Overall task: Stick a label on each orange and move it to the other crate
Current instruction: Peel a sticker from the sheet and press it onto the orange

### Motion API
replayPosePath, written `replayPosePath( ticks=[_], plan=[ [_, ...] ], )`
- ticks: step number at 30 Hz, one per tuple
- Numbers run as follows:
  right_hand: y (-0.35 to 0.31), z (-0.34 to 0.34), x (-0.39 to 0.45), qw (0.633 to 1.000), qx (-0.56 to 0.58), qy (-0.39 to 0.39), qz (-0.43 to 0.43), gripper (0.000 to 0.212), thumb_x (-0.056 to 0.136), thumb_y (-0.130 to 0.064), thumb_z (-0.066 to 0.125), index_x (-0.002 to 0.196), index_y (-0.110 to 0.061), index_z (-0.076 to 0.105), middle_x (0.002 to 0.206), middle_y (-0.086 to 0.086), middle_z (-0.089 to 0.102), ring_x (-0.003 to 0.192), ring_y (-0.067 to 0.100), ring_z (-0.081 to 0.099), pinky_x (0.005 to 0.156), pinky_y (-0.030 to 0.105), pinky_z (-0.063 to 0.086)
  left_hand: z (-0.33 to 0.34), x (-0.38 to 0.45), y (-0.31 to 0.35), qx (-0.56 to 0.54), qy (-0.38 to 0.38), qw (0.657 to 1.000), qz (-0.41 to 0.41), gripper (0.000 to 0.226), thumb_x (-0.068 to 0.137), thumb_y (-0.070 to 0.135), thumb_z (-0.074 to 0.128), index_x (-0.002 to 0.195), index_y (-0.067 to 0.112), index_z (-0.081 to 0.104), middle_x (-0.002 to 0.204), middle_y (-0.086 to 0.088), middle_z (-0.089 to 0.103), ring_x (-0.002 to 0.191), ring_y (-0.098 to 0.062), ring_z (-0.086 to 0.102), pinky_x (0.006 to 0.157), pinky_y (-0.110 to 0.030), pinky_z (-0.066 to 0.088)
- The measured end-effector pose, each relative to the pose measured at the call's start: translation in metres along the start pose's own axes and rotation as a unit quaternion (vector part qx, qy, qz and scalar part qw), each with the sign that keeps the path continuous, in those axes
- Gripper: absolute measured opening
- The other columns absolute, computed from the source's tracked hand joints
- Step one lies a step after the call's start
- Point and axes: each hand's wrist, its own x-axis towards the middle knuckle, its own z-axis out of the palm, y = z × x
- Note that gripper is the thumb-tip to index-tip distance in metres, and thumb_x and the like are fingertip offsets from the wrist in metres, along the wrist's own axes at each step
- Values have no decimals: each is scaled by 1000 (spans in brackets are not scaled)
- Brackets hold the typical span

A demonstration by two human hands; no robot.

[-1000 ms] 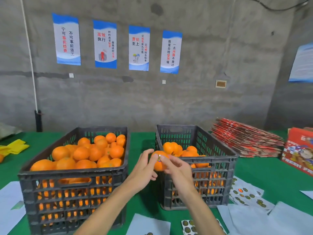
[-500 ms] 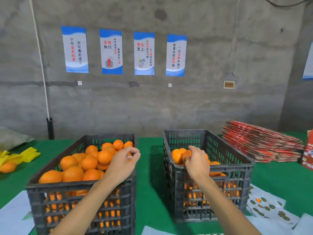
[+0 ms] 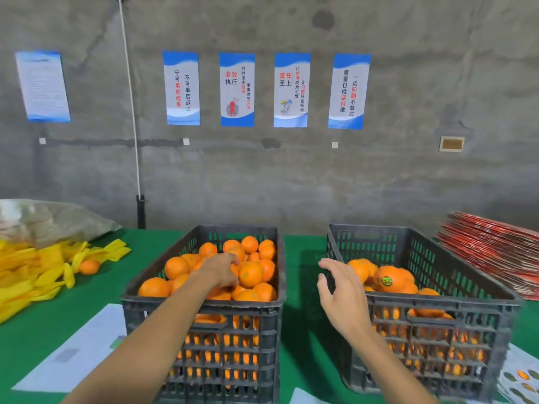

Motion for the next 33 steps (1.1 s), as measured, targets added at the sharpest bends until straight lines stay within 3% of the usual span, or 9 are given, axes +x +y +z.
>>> replayPosePath(
  ticks=[4,7,10,12,17,19,24,28,33],
  plan=[
    [-4,5,-11,999,-2,-29,14,30,97,-15,63,127,-14,68,129,-2,67,124,15,56,110,34,42,8,-1,-1,21,19,999,20,71,83,25,83,146,24,53,145,-9,57,132,-29,54,101,-38,49],
    [-6,4,-20,999,12,-42,26,30,99,-17,61,129,-16,66,130,-3,66,125,15,56,111,34,42,-2,-17,9,-78,116,989,39,70,88,23,79,151,15,49,151,-12,53,139,-29,49,110,-38,42],
    [-7,5,-34,997,12,-66,33,32,101,-20,57,133,-18,63,133,-5,64,127,14,55,111,32,41,-9,-53,34,-251,239,937,45,69,86,37,81,147,15,56,137,-12,64,127,-29,60,104,-38,47],
    [-7,5,-48,995,2,-101,25,34,103,-24,54,136,-20,61,135,-7,62,127,11,54,111,32,41,-4,-83,55,-351,268,896,54,70,82,48,83,143,23,60,120,-4,72,109,-22,68,94,-36,55],
    [-1,-2,-82,991,20,-129,21,31,102,-22,56,132,-17,62,129,-4,66,118,13,60,101,34,49,42,-149,99,-458,281,826,173,66,81,51,82,141,33,59,138,15,61,123,-5,60,101,-28,53],
    [4,-4,-98,989,32,-138,42,29,101,-20,57,130,-16,62,122,-2,67,112,14,62,94,33,51,71,-169,108,-443,265,832,205,65,83,60,76,141,42,54,141,27,53,128,-1,54,98,-19,51],
    [25,0,-150,971,23,-211,108,28,101,-17,58,128,-14,65,121,2,67,113,19,60,93,36,50,156,-192,106,-473,116,856,173,64,81,71,72,138,58,48,139,33,48,126,-1,55,95,-27,54],
    [39,10,-190,947,-24,-295,124,35,102,-16,53,135,-12,62,134,4,61,126,23,53,105,36,43,207,-195,95,-531,27,845,55,67,83,65,72,142,43,51,132,18,57,109,7,60,96,-26,54],
    [54,19,-224,916,-89,-357,161,44,102,-41,52,133,-11,59,149,3,48,135,25,43,114,37,34,249,-199,93,-554,-18,832,-3,43,95,47,69,133,33,54,129,2,62,109,-3,61,100,-32,51]
  ],
)
